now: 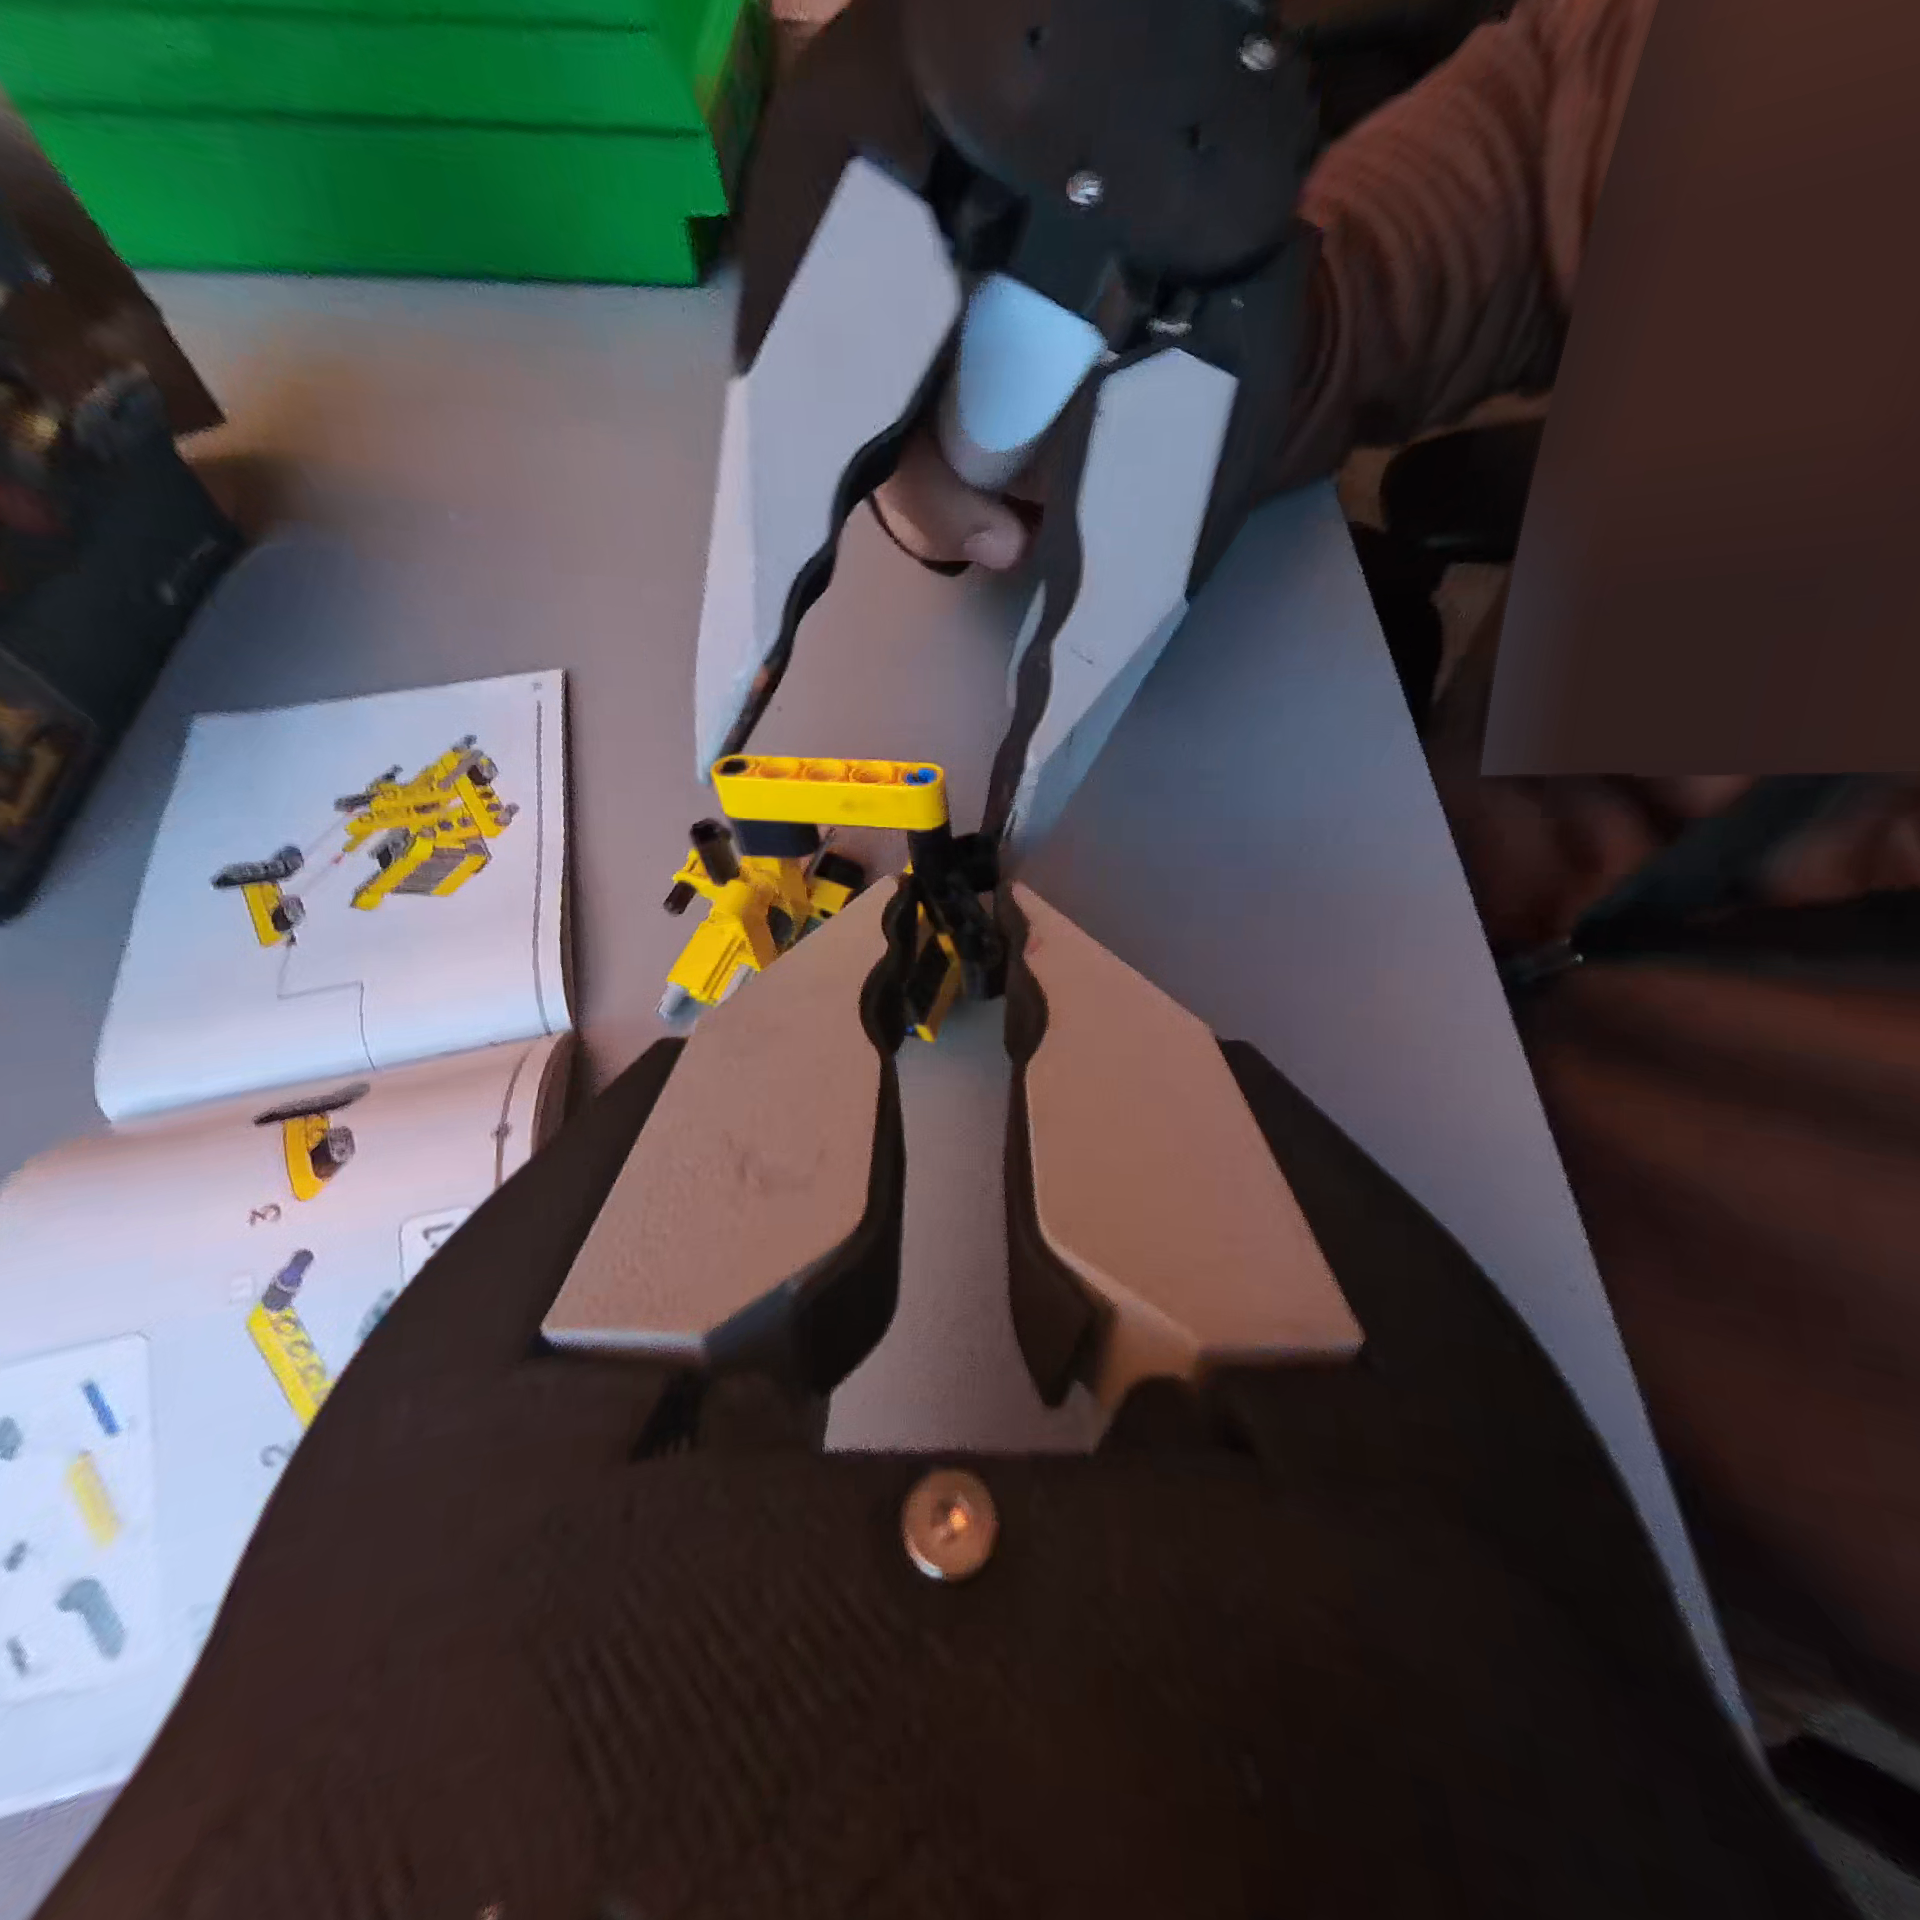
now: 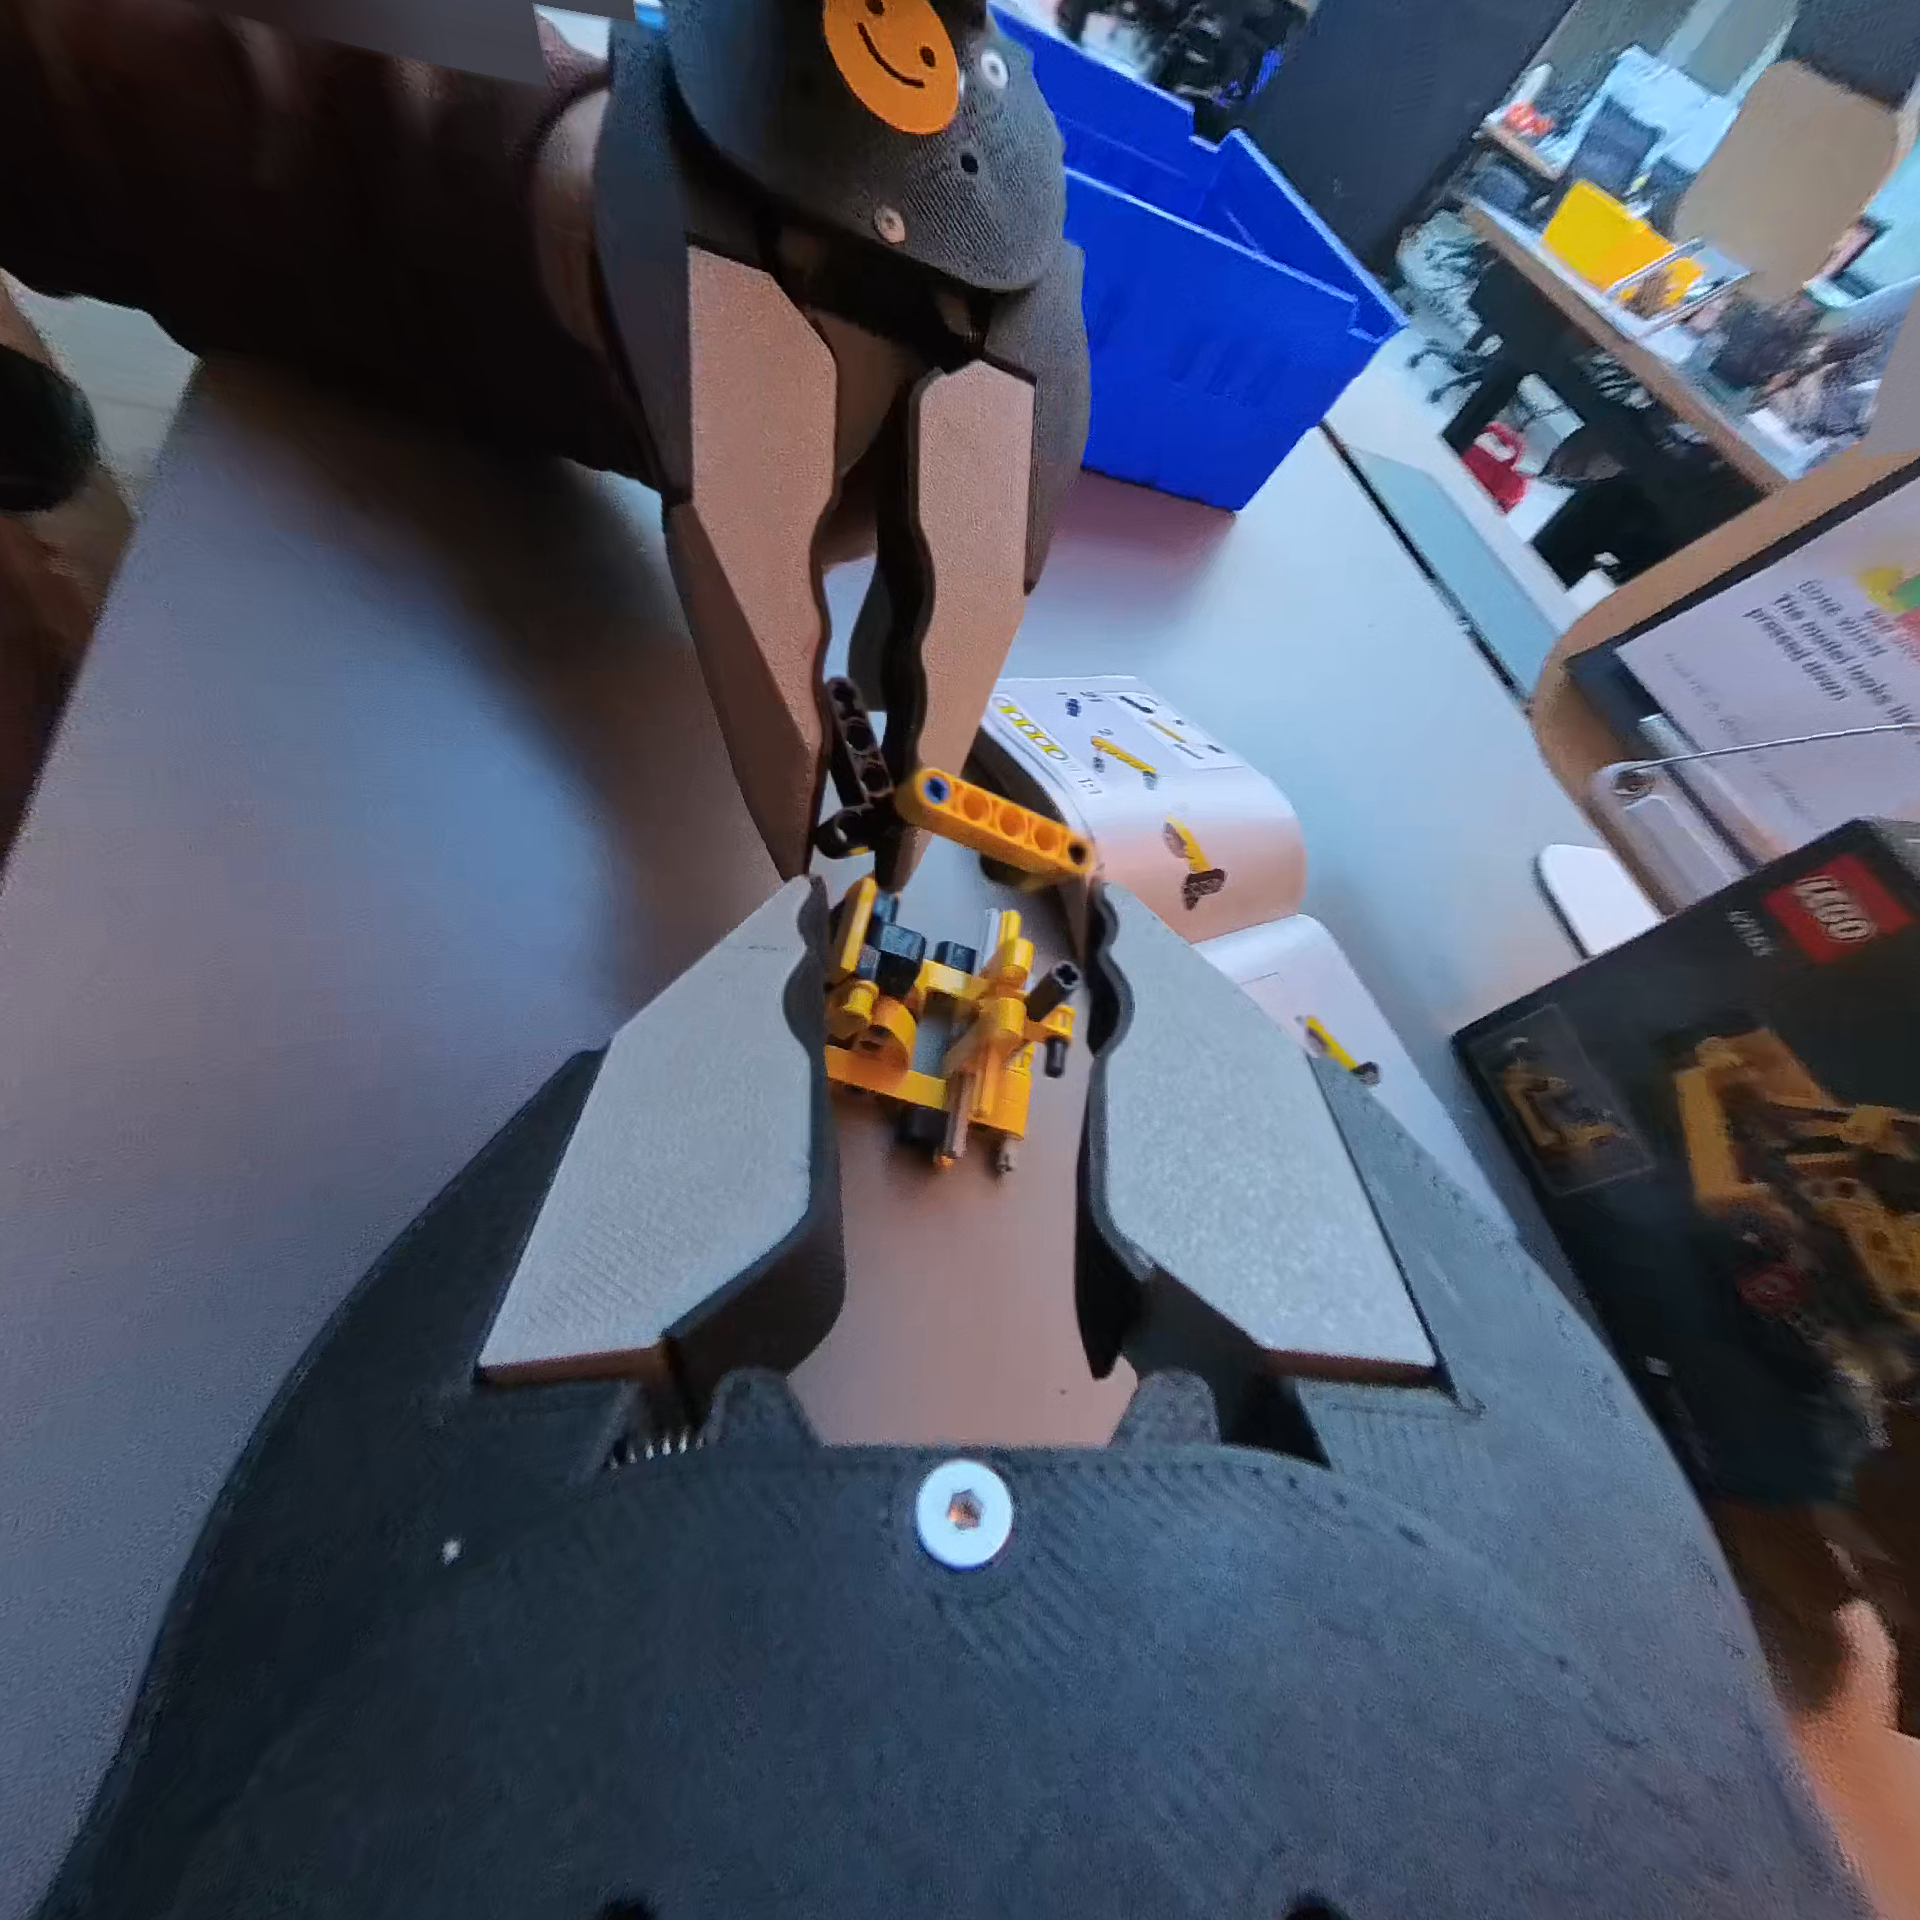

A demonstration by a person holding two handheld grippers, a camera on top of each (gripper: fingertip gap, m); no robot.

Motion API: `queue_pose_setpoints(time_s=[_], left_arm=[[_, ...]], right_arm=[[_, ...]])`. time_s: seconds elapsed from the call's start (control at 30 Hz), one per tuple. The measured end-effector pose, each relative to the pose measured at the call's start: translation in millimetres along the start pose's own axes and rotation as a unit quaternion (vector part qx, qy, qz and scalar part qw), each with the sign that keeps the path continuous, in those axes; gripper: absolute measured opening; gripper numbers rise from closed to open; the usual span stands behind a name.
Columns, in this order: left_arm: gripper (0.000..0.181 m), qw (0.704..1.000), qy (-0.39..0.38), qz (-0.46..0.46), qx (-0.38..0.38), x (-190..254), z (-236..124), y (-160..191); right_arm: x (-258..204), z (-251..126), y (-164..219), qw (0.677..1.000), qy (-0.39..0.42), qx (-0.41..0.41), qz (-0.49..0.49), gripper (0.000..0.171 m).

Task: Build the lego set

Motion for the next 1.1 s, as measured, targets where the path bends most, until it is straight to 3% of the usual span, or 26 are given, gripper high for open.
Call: queue_pose_setpoints(time_s=[0.07,0.2,0.23,0.27,0.43,0.53,0.67,0.8,0.93,1.1], left_arm=[[0.014,0.998,0.021,-0.050,0.009,-2,-1,-2],[0.014,0.975,0.139,-0.165,0.053,9,-14,-15],[0.001,0.964,0.172,-0.190,0.065,12,-18,-19],[0.000,0.956,0.188,-0.212,0.073,10,-21,-20],[0.000,0.946,0.187,-0.254,0.073,-7,-27,-13],[0.001,0.964,0.130,-0.230,0.036,-21,-28,1],[0.030,0.989,0.027,-0.145,0.010,-36,-26,8],[0.047,0.997,-0.010,-0.071,0.014,-29,-14,4],[0.043,0.998,-0.016,-0.013,0.059,-15,-7,-10],[0.018,0.997,0.001,-0.002,0.082,-4,-10,-17]], right_arm=[[-1,-1,-1,1.000,0.007,-0.004,-0.025,0.051],[-8,2,4,0.995,0.023,-0.045,-0.091,0.051],[-10,3,4,0.993,0.027,-0.050,-0.106,0.045],[-13,4,5,0.992,0.025,-0.052,-0.109,0.029],[-18,11,15,0.990,0.016,-0.077,-0.120,0.024],[-17,9,15,0.990,0.019,-0.080,-0.114,0.023],[-15,3,7,0.994,0.018,-0.051,-0.099,0.022],[-12,-8,-9,0.999,-0.012,0.022,-0.033,0.022],[-17,-19,-27,0.989,-0.089,0.105,0.049,0.022],[-19,-31,-40,0.962,-0.168,0.175,0.123,0.022]])
Point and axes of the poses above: each gripper's, where its closed fingertips meet, z out along the fingers, y out of its underside, x = y × z across the jaws, the point moved 1 cm from there along -z, back along the fingers, and after that the axes turned 9 degrees about -y, right-handed, at the moved point
